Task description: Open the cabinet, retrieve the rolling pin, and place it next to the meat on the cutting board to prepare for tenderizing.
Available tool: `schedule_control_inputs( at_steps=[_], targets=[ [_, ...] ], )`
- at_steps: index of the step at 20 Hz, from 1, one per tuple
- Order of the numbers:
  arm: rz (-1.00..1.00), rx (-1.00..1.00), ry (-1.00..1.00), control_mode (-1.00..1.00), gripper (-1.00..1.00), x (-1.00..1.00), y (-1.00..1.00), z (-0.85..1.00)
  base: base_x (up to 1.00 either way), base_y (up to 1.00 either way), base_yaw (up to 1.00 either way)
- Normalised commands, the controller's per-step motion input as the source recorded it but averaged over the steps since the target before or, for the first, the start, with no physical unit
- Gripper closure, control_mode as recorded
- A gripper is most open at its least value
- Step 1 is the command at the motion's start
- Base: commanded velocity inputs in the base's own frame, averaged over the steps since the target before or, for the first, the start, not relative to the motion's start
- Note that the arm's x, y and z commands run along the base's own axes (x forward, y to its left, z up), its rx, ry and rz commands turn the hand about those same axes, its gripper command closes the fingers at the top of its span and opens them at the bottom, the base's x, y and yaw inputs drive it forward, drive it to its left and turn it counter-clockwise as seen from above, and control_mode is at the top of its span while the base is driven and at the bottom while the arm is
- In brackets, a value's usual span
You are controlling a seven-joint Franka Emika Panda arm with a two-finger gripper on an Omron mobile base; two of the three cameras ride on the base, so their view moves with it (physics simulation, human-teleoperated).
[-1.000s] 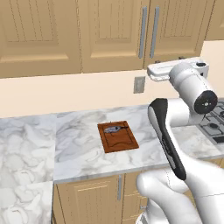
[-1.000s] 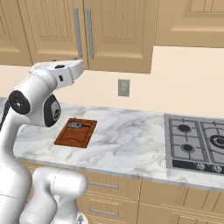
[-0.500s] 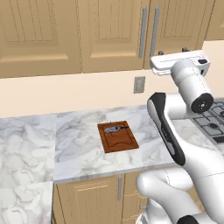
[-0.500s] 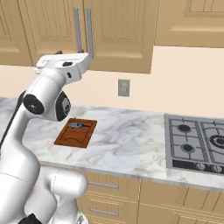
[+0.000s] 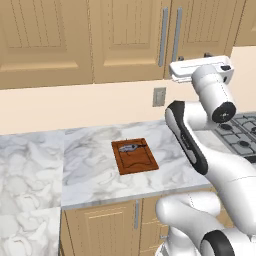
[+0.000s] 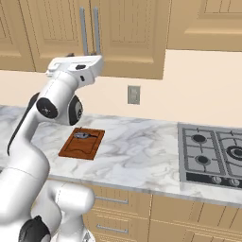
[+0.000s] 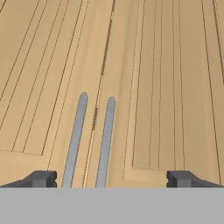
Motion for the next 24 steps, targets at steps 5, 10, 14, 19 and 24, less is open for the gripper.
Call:
schedule_control_inputs(
  at_steps=[5, 10, 14, 19, 24],
  targets=[
    [0.0, 0.0, 0.0, -1.0, -1.0, 0.31, -0.06, 0.0, 0.0, 0.0, 0.0],
    [0.0, 0.0, 0.0, -1.0, -1.0, 0.5, 0.0, 0.0, 0.0, 0.0, 0.0],
    [0.01, 0.0, 0.0, -1.0, -1.0, 0.44, 0.0, 0.0, 0.0, 0.0, 0.0],
    [0.01, 0.0, 0.0, -1.0, -1.0, 0.49, 0.0, 0.0, 0.0, 0.0, 0.0],
    [0.01, 0.0, 0.0, -1.0, -1.0, 0.5, 0.0, 0.0, 0.0, 0.0, 0.0]
  ],
)
